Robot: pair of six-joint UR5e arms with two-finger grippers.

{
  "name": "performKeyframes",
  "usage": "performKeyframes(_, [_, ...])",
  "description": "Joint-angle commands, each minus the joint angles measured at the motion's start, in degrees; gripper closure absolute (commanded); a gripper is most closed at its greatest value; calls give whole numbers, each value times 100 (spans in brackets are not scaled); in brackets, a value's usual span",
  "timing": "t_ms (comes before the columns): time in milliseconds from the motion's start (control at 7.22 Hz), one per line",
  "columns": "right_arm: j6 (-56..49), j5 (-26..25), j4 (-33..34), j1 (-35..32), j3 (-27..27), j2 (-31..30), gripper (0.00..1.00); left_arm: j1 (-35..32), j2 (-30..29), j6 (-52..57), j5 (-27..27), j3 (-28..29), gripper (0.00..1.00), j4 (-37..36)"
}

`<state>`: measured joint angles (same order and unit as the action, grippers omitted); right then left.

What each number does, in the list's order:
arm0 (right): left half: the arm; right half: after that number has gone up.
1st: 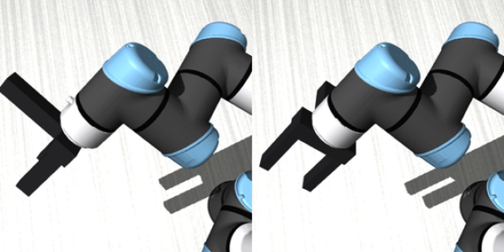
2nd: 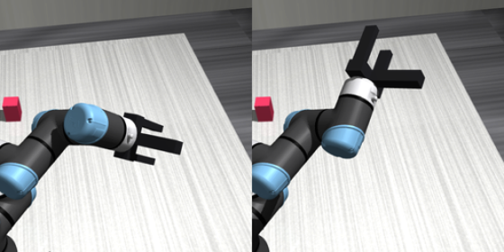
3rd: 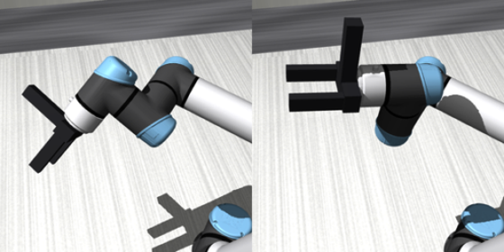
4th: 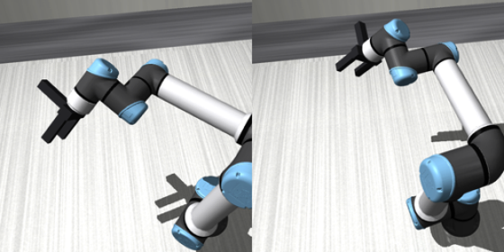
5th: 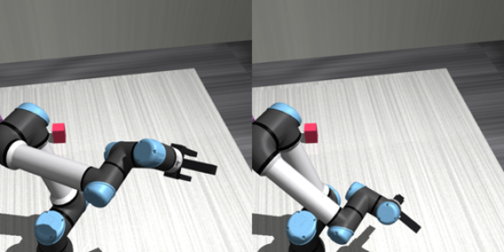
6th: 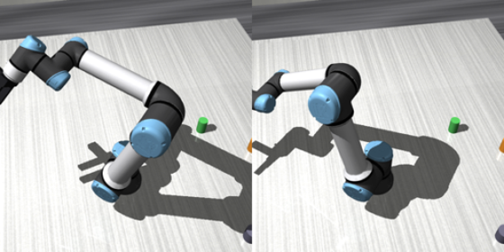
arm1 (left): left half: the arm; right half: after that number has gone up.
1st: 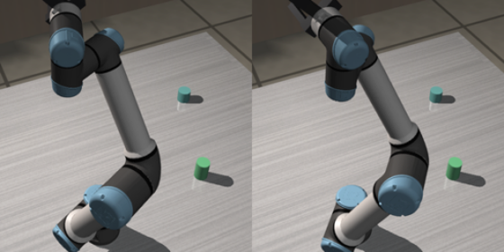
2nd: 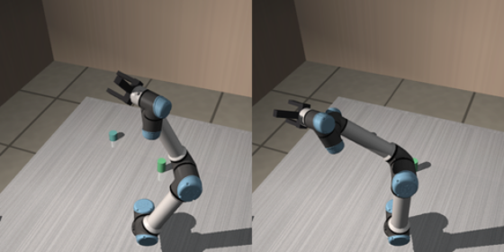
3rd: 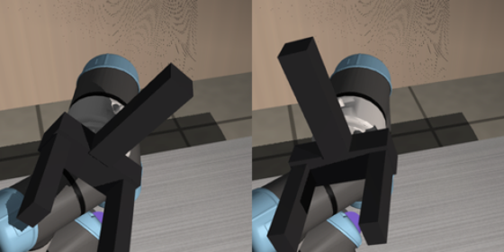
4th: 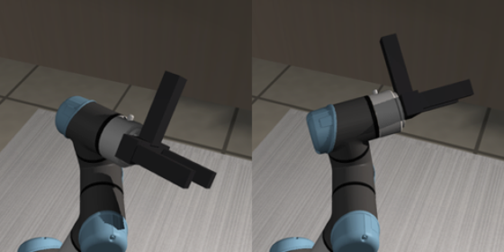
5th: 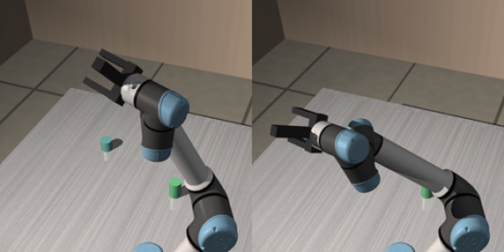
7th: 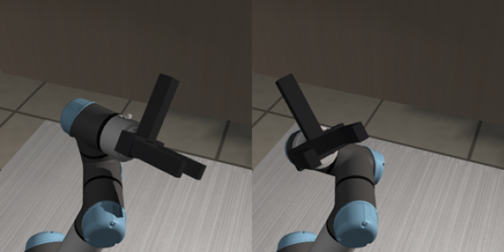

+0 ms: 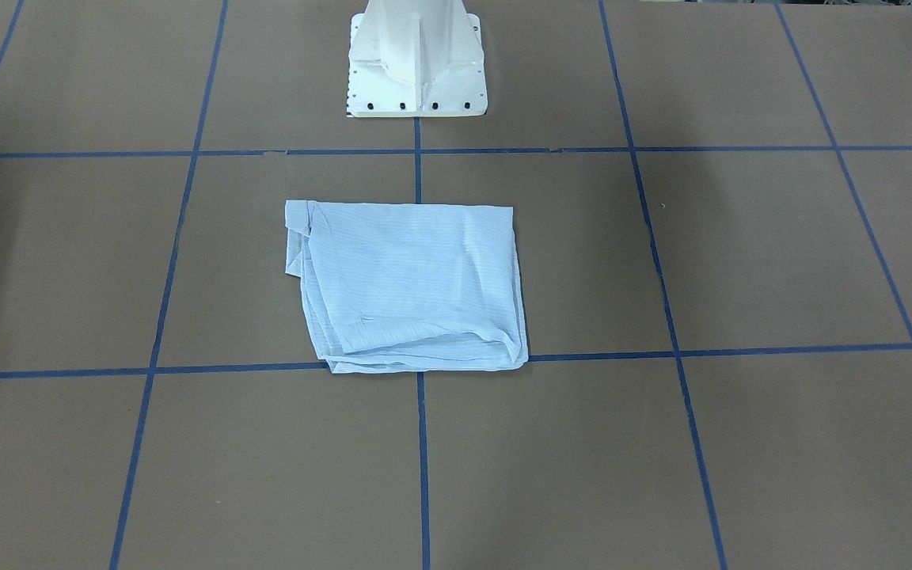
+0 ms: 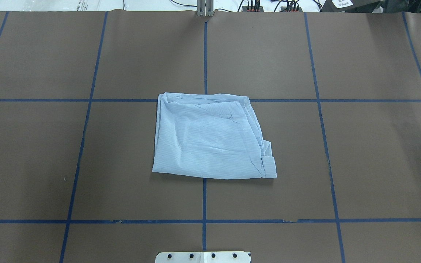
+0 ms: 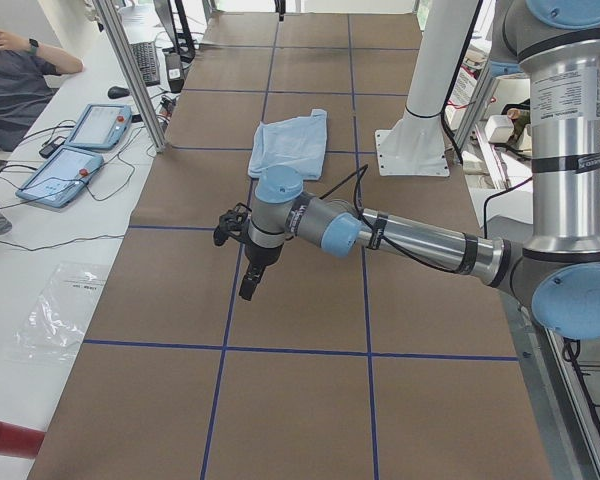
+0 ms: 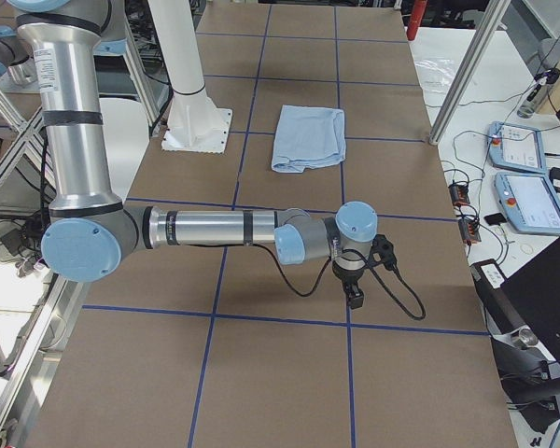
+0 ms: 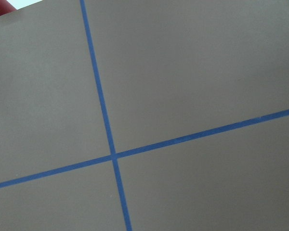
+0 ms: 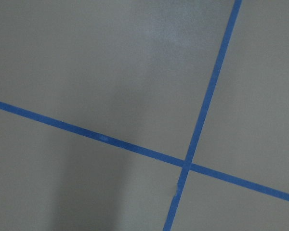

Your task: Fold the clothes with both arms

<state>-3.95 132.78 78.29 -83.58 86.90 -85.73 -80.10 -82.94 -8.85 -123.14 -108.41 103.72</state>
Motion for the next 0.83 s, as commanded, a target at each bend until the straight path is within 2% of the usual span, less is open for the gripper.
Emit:
performKeyframes(0, [60, -76, -182, -61, 28, -76, 0, -14, -55, 59, 18, 642, 0, 287])
performKeyframes(138, [288, -42, 26, -123, 220, -163, 0, -23, -30, 59, -34, 750, 0, 271])
performKeyframes(277, [446, 133, 637, -262, 770, -303, 0, -32, 5, 50, -78, 699, 0, 97])
performKeyframes(415, [448, 134, 1592, -264, 1524, -417, 0, -49, -46, 68, -392, 681, 0, -331])
performKeyframes(554, [448, 134, 1941, -264, 1801, -488, 0, -93, -38, 85, -543, 594, 0, -527])
performKeyframes(692, [439, 134, 1935, -264, 1726, -515, 0, -267, -21, 190, -545, 637, 0, -529])
